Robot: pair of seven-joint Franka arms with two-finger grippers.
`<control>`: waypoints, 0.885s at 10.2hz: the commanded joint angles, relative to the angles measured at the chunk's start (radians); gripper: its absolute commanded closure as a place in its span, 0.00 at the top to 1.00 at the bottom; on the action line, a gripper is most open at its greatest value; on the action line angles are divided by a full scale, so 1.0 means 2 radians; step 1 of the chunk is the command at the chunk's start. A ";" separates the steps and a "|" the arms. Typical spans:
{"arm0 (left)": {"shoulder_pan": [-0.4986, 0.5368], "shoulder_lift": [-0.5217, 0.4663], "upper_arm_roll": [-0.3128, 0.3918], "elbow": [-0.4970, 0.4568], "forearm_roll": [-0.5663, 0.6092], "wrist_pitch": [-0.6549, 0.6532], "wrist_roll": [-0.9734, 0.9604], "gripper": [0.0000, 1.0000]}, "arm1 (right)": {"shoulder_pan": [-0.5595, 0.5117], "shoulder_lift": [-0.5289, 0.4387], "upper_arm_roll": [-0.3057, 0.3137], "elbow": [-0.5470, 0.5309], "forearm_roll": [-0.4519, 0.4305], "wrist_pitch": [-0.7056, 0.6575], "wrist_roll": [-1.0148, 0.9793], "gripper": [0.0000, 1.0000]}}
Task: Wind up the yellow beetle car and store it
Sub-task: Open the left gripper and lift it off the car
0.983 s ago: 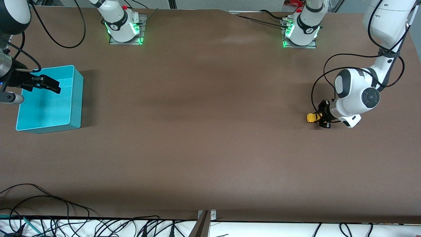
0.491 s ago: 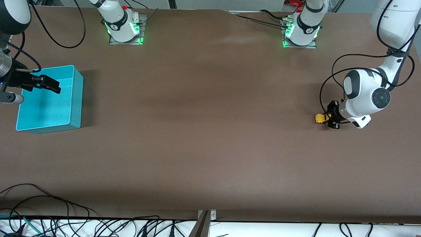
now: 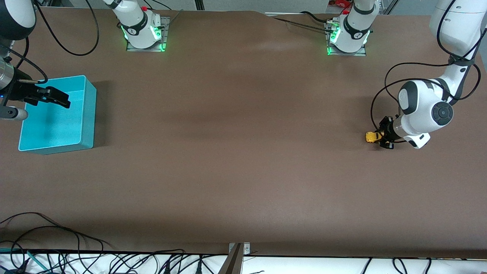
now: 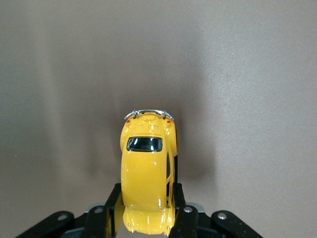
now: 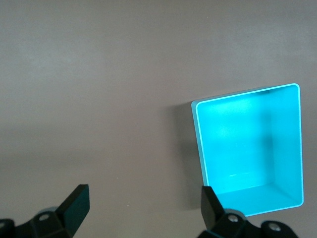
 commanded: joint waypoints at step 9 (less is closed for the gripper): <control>-0.003 0.017 -0.003 0.023 0.020 -0.012 0.019 1.00 | 0.003 -0.001 0.001 -0.002 -0.011 0.001 0.007 1.00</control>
